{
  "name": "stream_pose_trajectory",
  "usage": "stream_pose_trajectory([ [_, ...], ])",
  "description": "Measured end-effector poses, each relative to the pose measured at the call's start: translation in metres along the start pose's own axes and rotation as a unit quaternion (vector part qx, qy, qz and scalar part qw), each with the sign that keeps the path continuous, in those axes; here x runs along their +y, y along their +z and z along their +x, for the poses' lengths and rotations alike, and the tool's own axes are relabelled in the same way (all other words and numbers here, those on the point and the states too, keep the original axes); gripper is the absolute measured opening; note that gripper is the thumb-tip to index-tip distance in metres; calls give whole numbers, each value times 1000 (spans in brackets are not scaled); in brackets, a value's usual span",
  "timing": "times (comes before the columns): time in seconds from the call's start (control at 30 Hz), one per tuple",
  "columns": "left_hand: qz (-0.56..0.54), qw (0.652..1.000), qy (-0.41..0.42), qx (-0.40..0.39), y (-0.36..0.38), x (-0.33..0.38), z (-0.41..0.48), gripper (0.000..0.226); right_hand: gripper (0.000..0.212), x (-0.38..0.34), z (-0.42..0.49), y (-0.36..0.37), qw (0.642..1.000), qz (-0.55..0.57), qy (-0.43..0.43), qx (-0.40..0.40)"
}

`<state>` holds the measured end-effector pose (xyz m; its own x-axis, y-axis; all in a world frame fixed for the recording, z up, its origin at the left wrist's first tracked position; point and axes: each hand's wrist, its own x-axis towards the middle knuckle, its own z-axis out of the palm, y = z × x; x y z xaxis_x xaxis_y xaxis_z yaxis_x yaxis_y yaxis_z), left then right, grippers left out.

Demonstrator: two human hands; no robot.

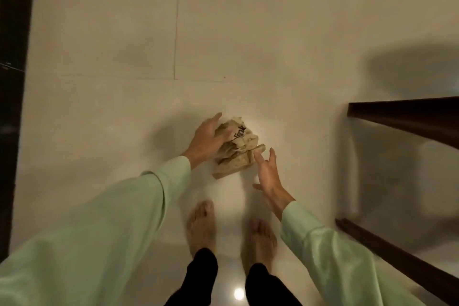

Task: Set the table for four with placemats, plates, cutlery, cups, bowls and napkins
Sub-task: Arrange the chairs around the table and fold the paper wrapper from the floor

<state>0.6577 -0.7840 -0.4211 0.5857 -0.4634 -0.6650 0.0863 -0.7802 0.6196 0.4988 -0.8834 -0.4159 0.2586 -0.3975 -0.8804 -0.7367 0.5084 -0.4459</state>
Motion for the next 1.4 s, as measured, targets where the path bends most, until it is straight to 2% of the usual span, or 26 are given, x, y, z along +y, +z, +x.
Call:
stream_pose_trajectory([
  [0.07, 9, 1000, -8, -5, 27, -28, 36, 87, 77, 12, 32, 18, 999, 32, 23, -9],
  [0.13, 5, 999, -24, -25, 53, -52, 53, 94, 62, 17, 48, 33, 998, 58, 25, -13],
  [0.23, -103, 993, -42, -41, 76, -68, 43, 77, 55, 10, 47, 41, 996, 81, 12, -17],
  [0.3, -169, 984, -54, -28, 77, -66, 22, 63, 51, -5, 27, 38, 996, 79, -16, -29],
  [0.37, -191, 980, -53, 5, 65, -53, -9, 53, 49, -21, -5, 32, 996, 55, -51, -47],
  [0.53, -237, 966, -22, 98, 0, 16, -117, 46, 52, -76, -126, 24, 986, -6, -135, -94],
  [0.73, -300, 936, 30, 180, -92, 125, -291, 41, 58, -146, -312, 8, 965, -53, -205, -152],
  [0.93, -348, 891, 88, 277, -164, 205, -464, 39, 50, -188, -502, -1, 930, -64, -304, -196],
  [1.17, -352, 851, 122, 371, -208, 215, -646, 34, 49, -145, -693, 27, 885, -69, -401, -224],
  [1.4, -368, 788, 119, 480, -206, 140, -832, 47, 47, -44, -841, 56, 817, -138, -452, -330],
])
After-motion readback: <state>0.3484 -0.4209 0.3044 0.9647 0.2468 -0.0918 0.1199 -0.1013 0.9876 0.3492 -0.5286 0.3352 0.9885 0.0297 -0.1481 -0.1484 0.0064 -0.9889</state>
